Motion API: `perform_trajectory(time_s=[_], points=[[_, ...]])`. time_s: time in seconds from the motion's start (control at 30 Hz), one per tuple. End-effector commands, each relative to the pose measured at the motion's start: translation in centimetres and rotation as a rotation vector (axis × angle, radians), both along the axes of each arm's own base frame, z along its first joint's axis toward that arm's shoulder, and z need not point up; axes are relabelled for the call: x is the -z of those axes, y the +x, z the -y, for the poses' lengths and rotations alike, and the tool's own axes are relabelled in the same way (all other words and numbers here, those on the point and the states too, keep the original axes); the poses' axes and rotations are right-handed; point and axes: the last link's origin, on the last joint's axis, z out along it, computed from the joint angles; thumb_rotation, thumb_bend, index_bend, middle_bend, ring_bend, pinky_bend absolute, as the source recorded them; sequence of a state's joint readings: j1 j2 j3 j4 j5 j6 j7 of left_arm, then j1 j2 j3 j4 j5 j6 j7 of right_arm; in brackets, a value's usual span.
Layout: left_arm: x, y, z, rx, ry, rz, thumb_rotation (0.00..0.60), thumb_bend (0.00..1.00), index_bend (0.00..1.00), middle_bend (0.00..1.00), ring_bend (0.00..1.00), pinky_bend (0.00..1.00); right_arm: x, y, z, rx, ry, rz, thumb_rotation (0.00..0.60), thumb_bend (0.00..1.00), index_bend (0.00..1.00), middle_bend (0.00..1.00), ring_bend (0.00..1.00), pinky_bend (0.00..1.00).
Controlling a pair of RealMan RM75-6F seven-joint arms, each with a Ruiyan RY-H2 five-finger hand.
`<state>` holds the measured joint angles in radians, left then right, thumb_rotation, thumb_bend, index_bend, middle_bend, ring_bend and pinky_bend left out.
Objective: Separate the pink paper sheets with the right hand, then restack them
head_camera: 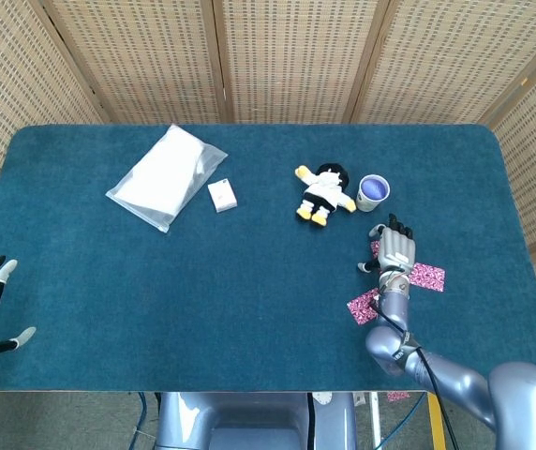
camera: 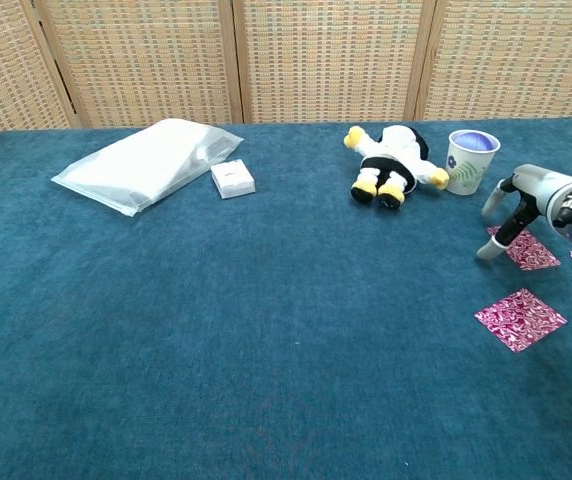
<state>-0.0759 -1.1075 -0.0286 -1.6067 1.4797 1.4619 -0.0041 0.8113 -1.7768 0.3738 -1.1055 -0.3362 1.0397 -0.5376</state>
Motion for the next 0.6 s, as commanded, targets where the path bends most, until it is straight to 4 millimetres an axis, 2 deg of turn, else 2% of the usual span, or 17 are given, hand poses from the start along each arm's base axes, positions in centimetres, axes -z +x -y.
perform_trajectory(time_s=[0.03, 0.37, 0.6], points=[[0.0, 0.0, 0.0, 0.000, 0.000, 0.000, 0.600, 0.00, 0.00, 0.00, 0.00, 0.00, 0.3, -0.5, -0.2, -0.003, 0.005, -0.014, 0.600, 0.05, 0.33, 0.00, 0.00, 0.00], [0.0, 0.0, 0.0, -0.002, 0.000, 0.000, 0.600, 0.00, 0.00, 0.00, 0.00, 0.00, -0.3, -2.3, -0.1, -0.001, 0.006, -0.065, 0.600, 0.08, 0.33, 0.00, 0.00, 0.00], [0.0, 0.0, 0.0, -0.004, -0.004, 0.007, 0.600, 0.00, 0.00, 0.00, 0.00, 0.00, -1.5, -4.1, 0.3, 0.022, -0.011, -0.107, 0.600, 0.09, 0.33, 0.00, 0.00, 0.00]])
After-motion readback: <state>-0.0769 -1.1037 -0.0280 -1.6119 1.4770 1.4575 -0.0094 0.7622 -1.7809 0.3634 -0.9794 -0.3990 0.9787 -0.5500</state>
